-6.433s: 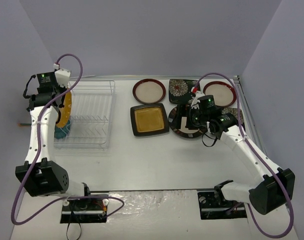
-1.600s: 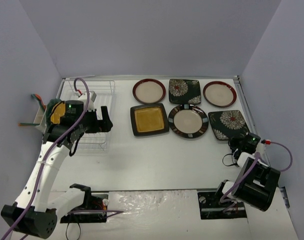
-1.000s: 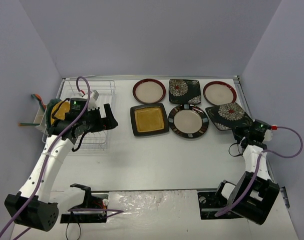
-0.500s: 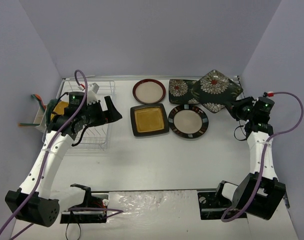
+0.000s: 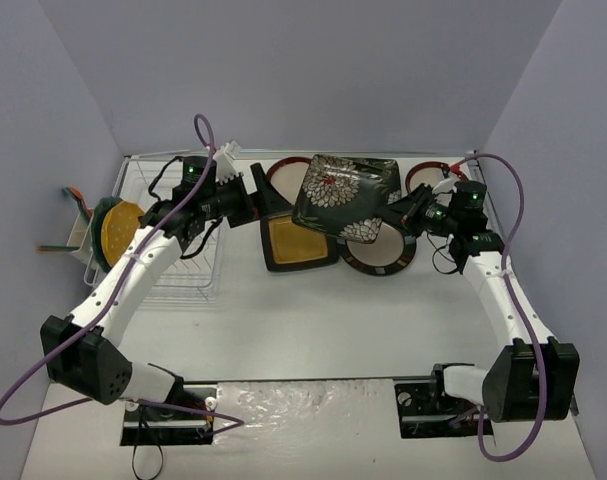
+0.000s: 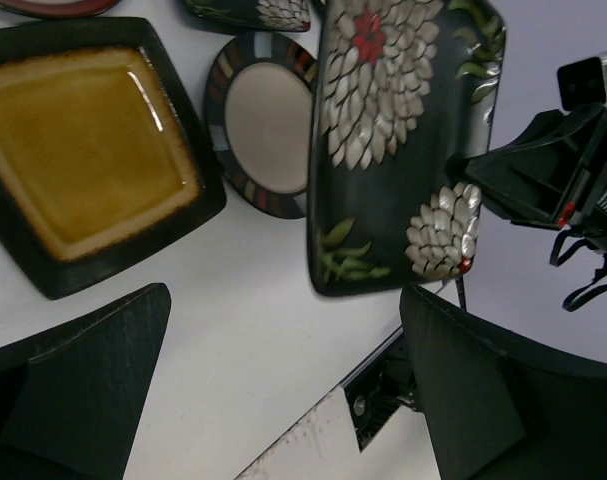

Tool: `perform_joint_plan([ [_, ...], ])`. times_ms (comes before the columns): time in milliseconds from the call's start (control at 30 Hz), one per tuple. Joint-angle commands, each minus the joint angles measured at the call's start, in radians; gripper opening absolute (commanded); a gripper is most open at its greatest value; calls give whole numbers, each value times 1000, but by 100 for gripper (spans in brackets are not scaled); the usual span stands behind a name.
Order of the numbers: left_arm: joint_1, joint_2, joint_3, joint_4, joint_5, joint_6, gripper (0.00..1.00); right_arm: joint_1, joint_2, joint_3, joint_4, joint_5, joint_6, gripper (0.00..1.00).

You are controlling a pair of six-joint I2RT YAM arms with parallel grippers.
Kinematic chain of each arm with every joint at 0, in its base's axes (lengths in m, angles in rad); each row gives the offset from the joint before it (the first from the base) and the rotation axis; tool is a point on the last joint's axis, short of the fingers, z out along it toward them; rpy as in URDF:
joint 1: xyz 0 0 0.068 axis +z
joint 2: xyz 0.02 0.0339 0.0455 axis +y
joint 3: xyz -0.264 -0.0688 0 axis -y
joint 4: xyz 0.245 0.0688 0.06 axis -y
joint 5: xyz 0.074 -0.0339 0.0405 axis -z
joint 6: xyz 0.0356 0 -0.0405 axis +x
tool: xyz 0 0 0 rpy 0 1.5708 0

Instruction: Load the plates into the dish rack

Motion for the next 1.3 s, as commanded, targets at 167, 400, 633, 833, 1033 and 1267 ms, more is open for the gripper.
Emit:
perform_joint_plan([
  [167,-66,33,69,140,-49,-89,97,125,-32,-4,310,-130,82,0],
  [400,-81,51,46,148,-88,-96,84,148,-36,-41,359,-149,103,0],
  [633,-81,24,21,158,-79,-109,55,149,-69,-70,350,-144,88,0],
  [833,-81,-7,-16,147,-33,-115,40,151,-85,-96,348,-144,77,0],
  [1033,-80,-42,-26,113,-9,-85,0,149,-81,-103,333,-145,42,0],
  [1267,-70,-85,1,33,-40,22,0,149,-64,-109,202,-130,-124,21],
])
